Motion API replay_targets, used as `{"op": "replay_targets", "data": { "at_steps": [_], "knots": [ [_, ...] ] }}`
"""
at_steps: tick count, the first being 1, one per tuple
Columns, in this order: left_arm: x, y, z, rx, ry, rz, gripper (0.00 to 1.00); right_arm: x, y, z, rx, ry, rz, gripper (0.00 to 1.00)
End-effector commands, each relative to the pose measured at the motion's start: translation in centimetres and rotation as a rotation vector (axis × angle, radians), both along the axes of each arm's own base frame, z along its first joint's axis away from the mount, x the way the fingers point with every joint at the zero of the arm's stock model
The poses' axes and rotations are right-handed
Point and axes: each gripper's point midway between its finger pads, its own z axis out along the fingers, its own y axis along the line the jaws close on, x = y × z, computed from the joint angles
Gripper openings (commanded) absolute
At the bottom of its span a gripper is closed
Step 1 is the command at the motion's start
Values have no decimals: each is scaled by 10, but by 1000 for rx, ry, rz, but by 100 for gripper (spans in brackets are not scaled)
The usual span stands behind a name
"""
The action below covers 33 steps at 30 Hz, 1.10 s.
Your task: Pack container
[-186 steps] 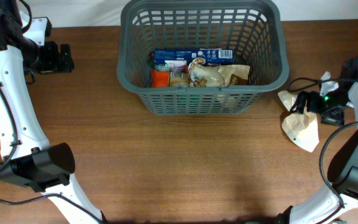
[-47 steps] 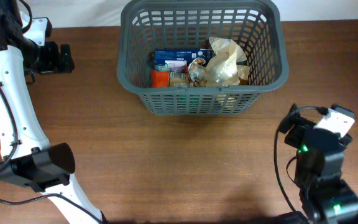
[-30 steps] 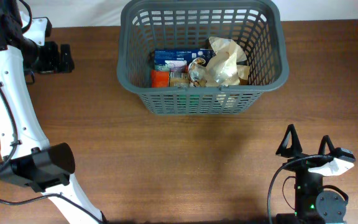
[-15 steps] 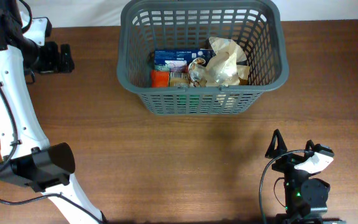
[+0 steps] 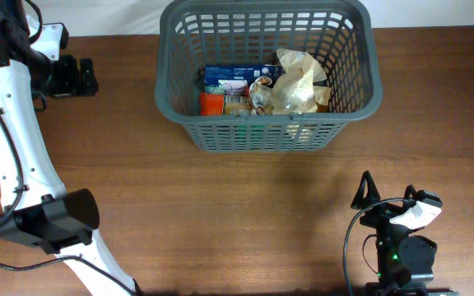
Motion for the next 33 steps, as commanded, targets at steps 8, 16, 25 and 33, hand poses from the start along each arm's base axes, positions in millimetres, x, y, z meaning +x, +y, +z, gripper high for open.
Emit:
{"op": "replay_targets", "data": {
  "at_steps": [8, 16, 25, 33],
  "knots": [
    [-4, -9, 12, 1, -29, -10, 99, 0, 3, -2, 6, -2, 13, 99],
    [-99, -89, 25, -10, 24, -190, 99, 0, 3, -2, 6, -2, 13, 99],
    [-118, -117, 59, -6, -601, -286, 99, 0, 3, -2, 6, -2, 13, 99],
    [-148, -123, 60, 83, -1239, -316, 99, 0, 3, -2, 6, -2, 13, 99]
  ]
}}
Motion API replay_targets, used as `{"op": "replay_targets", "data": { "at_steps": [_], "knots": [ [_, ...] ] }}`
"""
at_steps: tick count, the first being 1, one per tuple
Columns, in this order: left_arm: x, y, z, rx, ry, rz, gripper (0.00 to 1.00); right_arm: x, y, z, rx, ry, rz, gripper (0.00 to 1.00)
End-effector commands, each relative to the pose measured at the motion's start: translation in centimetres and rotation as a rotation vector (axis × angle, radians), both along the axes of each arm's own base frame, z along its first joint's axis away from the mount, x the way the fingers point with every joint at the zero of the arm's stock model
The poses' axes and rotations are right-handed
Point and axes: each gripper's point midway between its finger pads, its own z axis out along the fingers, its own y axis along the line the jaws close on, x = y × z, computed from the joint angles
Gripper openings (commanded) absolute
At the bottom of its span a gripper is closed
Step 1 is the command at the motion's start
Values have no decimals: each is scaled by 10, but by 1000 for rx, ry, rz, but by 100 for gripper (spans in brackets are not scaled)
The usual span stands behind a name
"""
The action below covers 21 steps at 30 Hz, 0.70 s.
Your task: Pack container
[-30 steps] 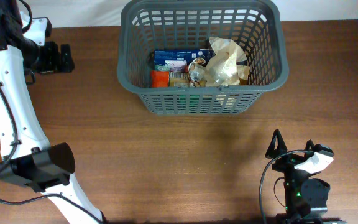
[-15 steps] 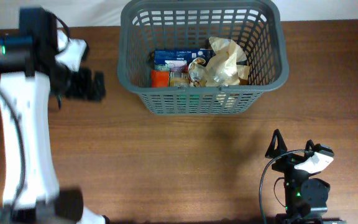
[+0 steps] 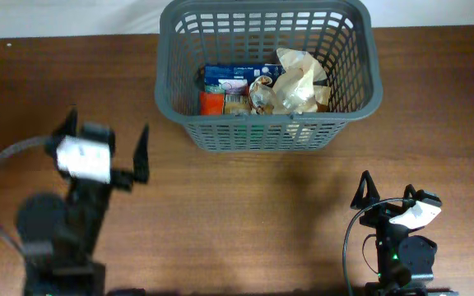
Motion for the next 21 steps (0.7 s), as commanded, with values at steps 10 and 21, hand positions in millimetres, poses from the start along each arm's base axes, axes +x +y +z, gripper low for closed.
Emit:
{"op": "replay_targets", "data": {
  "at_steps": [10, 21],
  "knots": [
    [-44, 1, -133, -1, -53, 13, 99, 0, 1, -3, 5, 1, 6, 99],
    [-38, -2, -203, -4, 74, -4, 99, 0, 1, -3, 5, 1, 6, 99]
  ]
}}
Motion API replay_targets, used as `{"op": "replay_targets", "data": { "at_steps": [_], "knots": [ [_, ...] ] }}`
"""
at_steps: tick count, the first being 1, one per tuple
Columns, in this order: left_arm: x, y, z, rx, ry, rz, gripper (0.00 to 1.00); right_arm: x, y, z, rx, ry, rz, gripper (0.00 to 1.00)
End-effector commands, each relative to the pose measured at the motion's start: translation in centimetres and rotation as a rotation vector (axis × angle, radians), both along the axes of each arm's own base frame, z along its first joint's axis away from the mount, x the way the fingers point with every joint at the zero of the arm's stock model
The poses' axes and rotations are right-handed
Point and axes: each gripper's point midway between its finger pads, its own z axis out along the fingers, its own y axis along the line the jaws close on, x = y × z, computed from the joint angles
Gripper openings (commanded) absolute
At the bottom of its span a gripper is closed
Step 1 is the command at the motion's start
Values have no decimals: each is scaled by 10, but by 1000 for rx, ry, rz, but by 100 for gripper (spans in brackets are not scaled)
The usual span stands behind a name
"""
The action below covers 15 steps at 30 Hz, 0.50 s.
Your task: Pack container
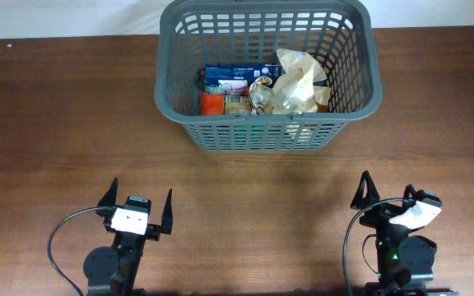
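Note:
A grey plastic basket (267, 136) stands at the back middle of the wooden table. Inside it lie a blue packet (235, 77), an orange-red packet (211, 103) and a crinkled tan bag (299, 82). My left gripper (140, 205) rests low near the front left edge, open, with nothing between its fingers. Near the front right edge, my right gripper (388, 188) also stands open and empty. Both are well short of the basket.
Brown wooden table (72, 123) with a white wall strip along the far edge. A black cable (56, 242) loops beside the left arm's base, and another cable (348, 247) runs by the right base.
My left arm has drawn back from mid-left of the table to the front left edge, gripper still open. The right arm and the basket's contents are unchanged.
At first my left arm stretched to the far left corner of the table. Then its open gripper stood mid-left, level with the basket's front. Now it sits folded at the front edge. My right arm stayed still throughout.

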Motion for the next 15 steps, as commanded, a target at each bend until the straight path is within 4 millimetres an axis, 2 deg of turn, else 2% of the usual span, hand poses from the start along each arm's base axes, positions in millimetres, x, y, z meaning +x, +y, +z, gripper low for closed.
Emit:
{"op": "replay_targets", "data": {
  "at_steps": [1, 5, 10, 15],
  "knots": [
    [0, -1, 0, -2, -10, -6, 99, 0, 1, -2, 5, 0, 6, 99],
    [1, 5, 1, 2, -11, 29, 99, 0, 1, -2, 5, 0, 6, 99],
    [3, 34, 9, 19, -48, 201, 99, 0, 1, -2, 5, 0, 6, 99],
    [2, 36, -4, 24, 6, 207, 99, 0, 2, -2, 5, 0, 6, 99]
  ]
}}
